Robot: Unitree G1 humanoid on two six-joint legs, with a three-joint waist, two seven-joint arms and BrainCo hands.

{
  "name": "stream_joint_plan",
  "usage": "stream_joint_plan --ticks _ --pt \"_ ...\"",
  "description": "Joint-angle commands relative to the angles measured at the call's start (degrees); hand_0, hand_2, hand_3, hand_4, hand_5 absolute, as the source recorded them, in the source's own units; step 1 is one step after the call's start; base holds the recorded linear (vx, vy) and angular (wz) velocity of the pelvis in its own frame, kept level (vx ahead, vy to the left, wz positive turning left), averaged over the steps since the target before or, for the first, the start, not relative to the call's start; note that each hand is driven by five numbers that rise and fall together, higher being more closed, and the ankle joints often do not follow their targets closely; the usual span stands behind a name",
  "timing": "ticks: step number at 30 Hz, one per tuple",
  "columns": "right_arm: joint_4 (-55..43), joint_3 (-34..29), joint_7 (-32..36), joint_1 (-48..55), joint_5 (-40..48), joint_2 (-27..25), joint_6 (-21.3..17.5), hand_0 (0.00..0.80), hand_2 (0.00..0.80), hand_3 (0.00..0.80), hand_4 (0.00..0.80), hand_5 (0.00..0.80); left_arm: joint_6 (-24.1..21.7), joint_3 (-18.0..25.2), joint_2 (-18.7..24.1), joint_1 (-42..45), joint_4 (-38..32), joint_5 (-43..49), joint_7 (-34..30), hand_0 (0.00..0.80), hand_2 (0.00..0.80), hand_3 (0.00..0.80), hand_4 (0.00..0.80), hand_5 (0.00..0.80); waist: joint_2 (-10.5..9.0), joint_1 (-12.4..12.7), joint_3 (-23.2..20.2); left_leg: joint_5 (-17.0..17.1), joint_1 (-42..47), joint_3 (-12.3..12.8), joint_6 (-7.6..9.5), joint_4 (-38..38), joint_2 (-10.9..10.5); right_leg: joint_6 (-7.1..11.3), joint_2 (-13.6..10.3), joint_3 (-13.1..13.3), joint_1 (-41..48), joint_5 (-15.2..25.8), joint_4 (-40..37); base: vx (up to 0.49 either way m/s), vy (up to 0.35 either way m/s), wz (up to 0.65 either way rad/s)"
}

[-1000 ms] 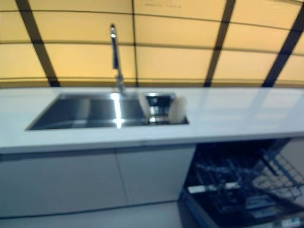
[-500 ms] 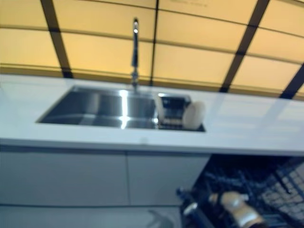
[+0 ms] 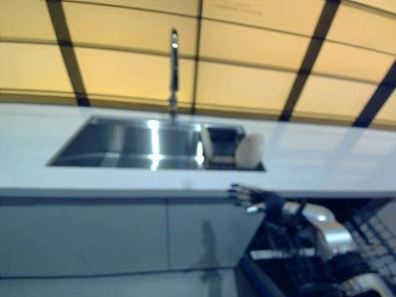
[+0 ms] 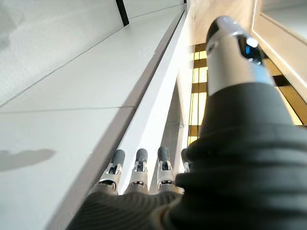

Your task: Take plates into dishwasher

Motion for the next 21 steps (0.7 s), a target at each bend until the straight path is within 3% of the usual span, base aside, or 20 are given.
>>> stream_joint_plan --ticks 1,3,7,14,17,21 --pt "1.28 -2.14 -0.1 -3.94 4.68 -0.83 -2.58 0.0 0.0 0.0 0.0 0.0 0.0 -0.03 0.35 -1.61 0.54 0.66 -0.23 0.0 0.0 0.0 0.0 0.0 -2.07 -1.52 -1.46 -7.34 6.98 -1.45 -2.19 0.04 0.2 -1.57 0.35 0.77 1.23 13.84 -10.33 0.08 -0.118 0.39" --pt "2.19 -1.56 -1.87 -5.0 6.01 -1.06 -2.29 0.0 0.0 0.0 0.0 0.0 0.95 0.76 -0.94 -2.36 1.28 -3.43 0.24 0.0 0.0 0.0 0.0 0.0 -2.5 -1.44 -2.77 -7.09 6.92 -0.75 -2.86 0.8 0.28 -2.43 1.36 0.58 5.71 12.36 -13.17 0.097 -0.096 0.37" --pt "3.19 -2.45 -3.97 -6.9 10.04 -2.13 -0.72 0.0 0.0 0.0 0.0 0.0 -0.44 0.24 -2.85 -2.02 2.53 -0.62 -0.35 0.0 0.0 0.0 0.0 0.0 -2.73 -1.2 -4.36 -6.56 7.68 0.39 -3.24 -0.67 0.72 -3.18 2.11 0.73 9.66 11.16 -15.66 0.132 -0.045 0.29" --pt "9.45 -6.75 -17.34 -9.35 11.88 -1.77 -3.08 0.0 0.0 0.0 0.0 0.0 -1.19 -0.86 -4.3 -1.08 3.2 -2.06 0.69 0.0 0.0 0.0 0.0 0.0 -1.96 -0.76 -5.13 -6.64 7.73 1.29 -3.89 -1.42 1.25 -3.04 1.9 0.03 11.29 10.19 -16.55 0.066 -0.036 -0.1" --pt "12.62 -8.16 -24.45 -10.46 10.73 -2.48 -6.08 0.0 0.0 0.0 0.0 0.0 -1.26 -0.9 -4.13 -1.06 3.36 -3.18 1.07 0.0 0.0 0.0 0.0 0.0 -1.36 -1.09 -4.69 -6.6 7.74 1.64 -3.93 -1.63 1.43 -3.1 1.96 0.14 11.28 9.79 -16.28 0.018 -0.011 -0.08" --pt "13.38 -8.95 -28.43 -11.48 10.58 -2.9 -6.93 0.0 0.0 0.0 0.0 0.0 -1.51 -1.1 -3.95 -1.28 3.36 -3.26 0.56 0.0 0.0 0.0 0.0 0.0 -1.01 -1.38 -4.24 -6.62 7.8 1.86 -4.01 -1.67 1.51 -3.13 2.13 0.55 11.45 9.56 -16.26 0.009 -0.018 -0.05"
